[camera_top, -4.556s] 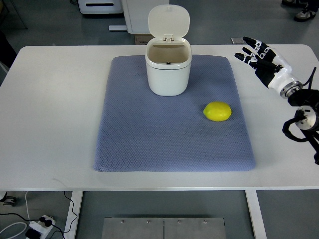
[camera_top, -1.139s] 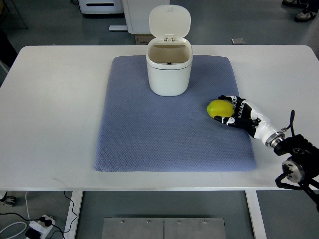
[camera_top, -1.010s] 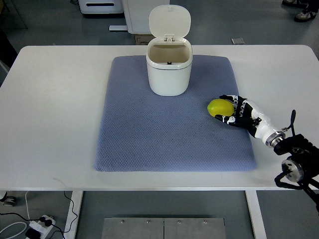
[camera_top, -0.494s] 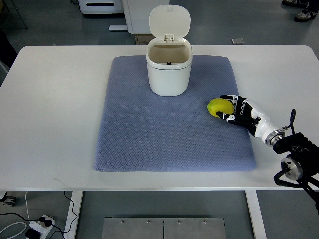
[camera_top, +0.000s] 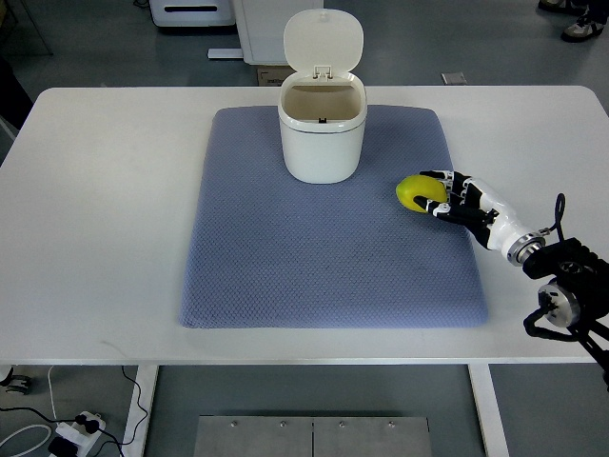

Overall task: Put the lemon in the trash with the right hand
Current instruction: 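Lift the lemon with the right hand and carry it toward the bin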

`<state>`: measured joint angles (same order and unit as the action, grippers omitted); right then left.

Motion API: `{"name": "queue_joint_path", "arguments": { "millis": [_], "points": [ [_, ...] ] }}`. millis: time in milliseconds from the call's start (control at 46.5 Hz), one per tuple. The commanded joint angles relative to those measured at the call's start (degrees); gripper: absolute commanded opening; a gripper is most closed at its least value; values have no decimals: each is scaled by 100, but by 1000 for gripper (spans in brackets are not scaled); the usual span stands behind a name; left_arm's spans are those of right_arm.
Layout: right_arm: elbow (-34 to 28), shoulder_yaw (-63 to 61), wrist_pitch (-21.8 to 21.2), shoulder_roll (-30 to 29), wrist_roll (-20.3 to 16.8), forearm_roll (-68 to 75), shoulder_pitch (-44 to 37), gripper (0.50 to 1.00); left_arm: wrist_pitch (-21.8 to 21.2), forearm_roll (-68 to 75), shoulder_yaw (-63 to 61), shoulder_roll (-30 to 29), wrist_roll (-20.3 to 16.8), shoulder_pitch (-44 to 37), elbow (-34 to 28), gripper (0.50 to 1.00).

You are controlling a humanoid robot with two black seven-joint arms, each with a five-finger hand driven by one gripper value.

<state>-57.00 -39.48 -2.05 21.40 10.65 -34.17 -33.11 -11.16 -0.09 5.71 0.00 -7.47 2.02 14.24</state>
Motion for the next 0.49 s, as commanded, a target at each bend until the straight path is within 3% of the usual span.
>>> {"name": "queue_joint_path", "arguments": {
  "millis": [0,473],
  "points": [
    [-5,1,-6,127,-45,165,-152,500,0,0,0,0,0,0,0,1000],
    [-13,107,-68,619,-362,736,-960,500,0,0,0,0,0,0,0,1000]
  ]
}}
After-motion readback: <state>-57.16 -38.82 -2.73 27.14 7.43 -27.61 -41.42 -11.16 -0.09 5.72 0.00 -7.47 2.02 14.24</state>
